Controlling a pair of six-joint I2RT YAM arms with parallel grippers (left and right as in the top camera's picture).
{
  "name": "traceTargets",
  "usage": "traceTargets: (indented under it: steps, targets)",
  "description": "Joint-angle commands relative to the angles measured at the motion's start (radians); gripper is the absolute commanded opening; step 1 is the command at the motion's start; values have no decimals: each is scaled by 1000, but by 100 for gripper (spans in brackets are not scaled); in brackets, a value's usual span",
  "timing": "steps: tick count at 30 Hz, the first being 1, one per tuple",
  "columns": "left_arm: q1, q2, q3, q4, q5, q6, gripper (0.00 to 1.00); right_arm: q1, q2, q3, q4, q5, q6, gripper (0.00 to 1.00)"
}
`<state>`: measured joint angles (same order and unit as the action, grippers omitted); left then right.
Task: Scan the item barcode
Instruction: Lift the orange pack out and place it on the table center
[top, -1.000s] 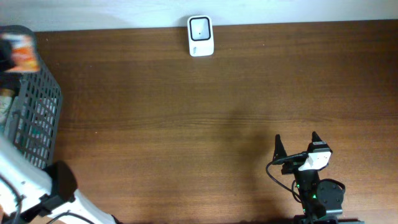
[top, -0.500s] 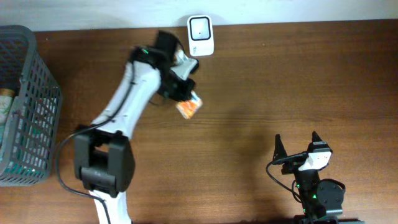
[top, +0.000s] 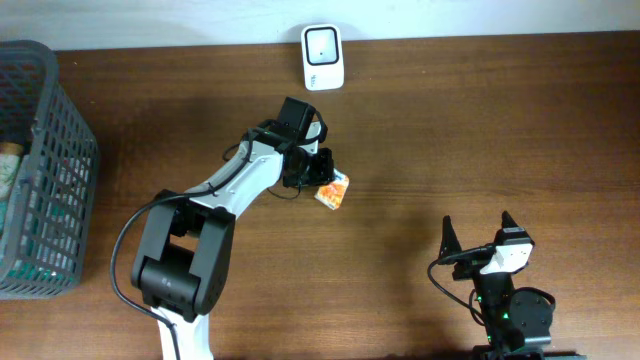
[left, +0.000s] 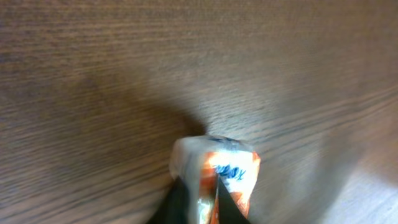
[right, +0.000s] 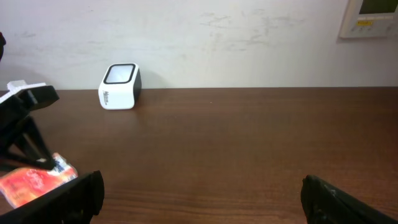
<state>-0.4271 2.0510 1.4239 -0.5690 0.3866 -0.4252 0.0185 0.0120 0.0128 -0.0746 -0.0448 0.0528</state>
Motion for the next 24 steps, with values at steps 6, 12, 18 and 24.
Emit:
traceTargets:
  steps: [6,12,18,24]
  targets:
    - [84,-61,246,-193,-68,135,93,8,-6,-7,-1,5,8,98]
    - [339,-174,731,-607,-383,245,99,8,-6,-7,-1,5,8,98]
    - [754,-269,811,-727,-484,213,99,8,-6,-7,-1,5,8,98]
    - [1115,-266,761,-696,-481,157,95,8,-6,-7,-1,5,8,98]
